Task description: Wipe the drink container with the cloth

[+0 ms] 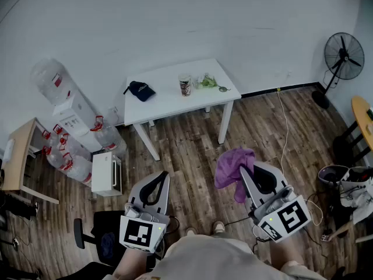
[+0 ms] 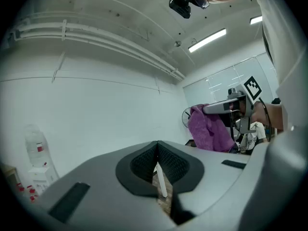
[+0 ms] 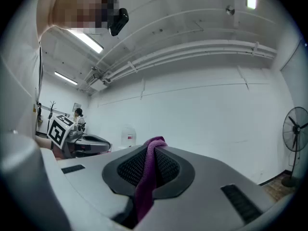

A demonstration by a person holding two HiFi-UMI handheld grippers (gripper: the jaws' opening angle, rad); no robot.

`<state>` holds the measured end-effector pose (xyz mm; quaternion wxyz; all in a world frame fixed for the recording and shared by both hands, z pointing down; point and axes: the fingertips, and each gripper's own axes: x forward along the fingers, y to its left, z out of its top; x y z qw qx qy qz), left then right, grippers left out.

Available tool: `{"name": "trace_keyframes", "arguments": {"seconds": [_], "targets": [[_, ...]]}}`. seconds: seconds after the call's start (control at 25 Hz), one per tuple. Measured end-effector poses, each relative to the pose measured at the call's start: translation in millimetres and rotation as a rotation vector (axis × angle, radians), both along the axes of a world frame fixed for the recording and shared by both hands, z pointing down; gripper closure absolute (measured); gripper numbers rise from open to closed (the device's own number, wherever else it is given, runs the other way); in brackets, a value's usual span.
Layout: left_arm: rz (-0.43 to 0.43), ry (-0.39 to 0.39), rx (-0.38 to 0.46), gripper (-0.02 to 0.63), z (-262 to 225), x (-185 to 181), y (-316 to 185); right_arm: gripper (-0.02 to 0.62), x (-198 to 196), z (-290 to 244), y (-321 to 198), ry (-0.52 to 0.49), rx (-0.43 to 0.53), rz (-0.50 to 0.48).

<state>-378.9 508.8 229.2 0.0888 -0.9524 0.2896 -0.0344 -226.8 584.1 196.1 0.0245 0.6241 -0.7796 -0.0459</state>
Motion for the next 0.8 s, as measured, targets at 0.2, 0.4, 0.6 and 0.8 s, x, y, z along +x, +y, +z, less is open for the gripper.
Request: {"name": "trace_keyframes", "arguments": {"seconds": [0.2,0.4,0.6,0.8], "targets": [[-0.007,-0.032,0.009,0.588,5.9,18.8,-1.2,0.542,18.5,1.9,1.9,-0.008,-0.003,-0.021],[-0.024,-0.066,0.007,0.588,13.4,41.0,-6.2,0.541,42.2,7.7,-3.6,-0.015,-0.004,-0.040],[-0.049,-0.039,-0.031,0.588,12.1,69.4,-8.1,0.542,69.3,15.5,-8.9,-0.031,-0.008,-0.057],[-0.075,-0.080,-0.013,0.588,22.9,91.5,-16.2,0.543,97.6,26.4,-14.0,-0.045,-0.033,-0.073]]}}
